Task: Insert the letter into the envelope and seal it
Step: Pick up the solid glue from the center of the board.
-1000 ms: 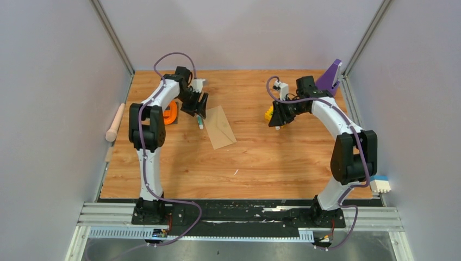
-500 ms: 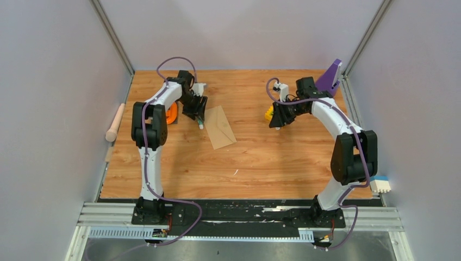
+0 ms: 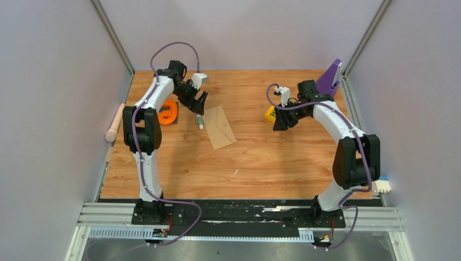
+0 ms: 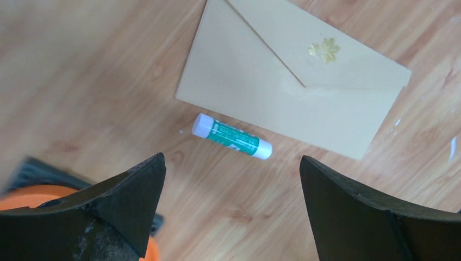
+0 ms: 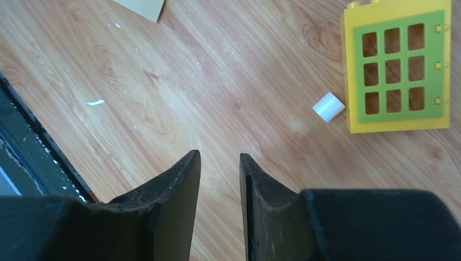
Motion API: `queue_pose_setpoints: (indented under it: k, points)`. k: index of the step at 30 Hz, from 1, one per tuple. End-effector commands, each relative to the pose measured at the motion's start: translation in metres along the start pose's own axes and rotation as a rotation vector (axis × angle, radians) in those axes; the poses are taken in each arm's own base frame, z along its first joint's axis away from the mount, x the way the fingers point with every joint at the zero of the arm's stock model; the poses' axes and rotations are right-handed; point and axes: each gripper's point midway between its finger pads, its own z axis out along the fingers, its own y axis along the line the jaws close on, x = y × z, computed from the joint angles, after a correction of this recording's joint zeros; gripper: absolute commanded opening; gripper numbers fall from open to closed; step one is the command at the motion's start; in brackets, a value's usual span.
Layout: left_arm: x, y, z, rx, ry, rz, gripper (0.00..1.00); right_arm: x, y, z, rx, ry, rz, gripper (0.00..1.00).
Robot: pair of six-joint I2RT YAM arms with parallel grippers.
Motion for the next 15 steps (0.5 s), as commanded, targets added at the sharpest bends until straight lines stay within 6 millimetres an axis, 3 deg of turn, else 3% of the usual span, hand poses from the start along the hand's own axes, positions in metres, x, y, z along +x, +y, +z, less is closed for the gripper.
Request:
queue_pose_setpoints:
  k: [1,5,6,7,8,9,11,12,15]
  points:
    - [-0.031,-0.021,-0.055,0.092,-0.093,0.557,1.0,-0.003,-0.009,-0.013,0.067,-0.017,-0.062,0.33]
    - [-0.012,0.009,-0.045,0.03,0.033,1.048,0.97,0.0,-0.009,-0.013,0.069,-0.014,-0.054,0.33]
    - [-0.015,0.017,-0.048,-0.015,0.051,1.141,0.98,-0.001,-0.009,-0.013,0.068,-0.016,-0.054,0.33]
    - [0.001,0.02,-0.039,0.007,0.085,1.193,0.98,-0.001,-0.008,-0.013,0.065,-0.016,-0.055,0.33]
    - [-0.008,0.025,-0.042,-0.034,0.087,1.342,0.99,0.0,-0.008,-0.012,0.062,-0.015,-0.056,0.33]
    - [0.001,0.025,-0.038,-0.016,0.103,1.389,1.0,0.001,-0.008,-0.012,0.062,-0.012,-0.054,0.33]
    - [-0.004,0.023,-0.036,0.006,0.102,1.556,1.0,0.004,-0.01,-0.009,0.061,-0.004,-0.052,0.33]
    - [0.005,0.019,-0.032,0.067,0.112,1.555,1.0,0.005,-0.011,-0.009,0.059,-0.001,-0.049,0.33]
    - [-0.003,0.007,-0.035,0.158,0.075,1.637,1.0,0.008,-0.012,-0.007,0.057,0.006,-0.043,0.33]
